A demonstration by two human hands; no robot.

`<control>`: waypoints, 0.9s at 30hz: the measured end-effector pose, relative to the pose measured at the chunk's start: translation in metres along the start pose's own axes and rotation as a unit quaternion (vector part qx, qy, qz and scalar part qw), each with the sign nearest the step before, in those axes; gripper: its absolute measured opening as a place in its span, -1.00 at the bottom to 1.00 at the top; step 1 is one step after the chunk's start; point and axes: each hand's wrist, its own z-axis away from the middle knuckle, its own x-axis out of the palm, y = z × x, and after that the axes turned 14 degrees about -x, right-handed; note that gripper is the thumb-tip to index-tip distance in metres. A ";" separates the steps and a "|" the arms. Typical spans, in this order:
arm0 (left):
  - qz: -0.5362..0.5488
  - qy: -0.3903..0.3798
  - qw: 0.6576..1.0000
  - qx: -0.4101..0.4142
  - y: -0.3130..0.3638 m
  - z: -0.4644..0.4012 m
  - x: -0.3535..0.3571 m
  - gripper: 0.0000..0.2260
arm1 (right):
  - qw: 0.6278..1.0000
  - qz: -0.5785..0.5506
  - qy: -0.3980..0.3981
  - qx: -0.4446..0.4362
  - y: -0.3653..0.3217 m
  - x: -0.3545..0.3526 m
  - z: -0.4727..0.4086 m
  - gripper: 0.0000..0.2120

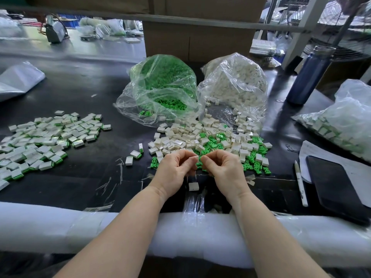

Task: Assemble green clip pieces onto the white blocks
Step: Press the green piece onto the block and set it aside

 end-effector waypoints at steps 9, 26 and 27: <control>-0.028 -0.002 1.000 -0.005 -0.003 0.000 0.000 -0.91 | 0.999 0.025 -0.033 0.012 0.001 0.001 0.001 -0.85; -0.070 -0.014 0.997 0.015 -0.005 0.001 0.000 -0.92 | 0.998 0.025 -0.055 0.026 -0.004 -0.002 0.002 -0.88; -0.060 -0.010 0.998 0.016 -0.005 0.000 0.001 -0.92 | 0.999 0.006 -0.038 0.032 -0.004 -0.002 0.002 -0.89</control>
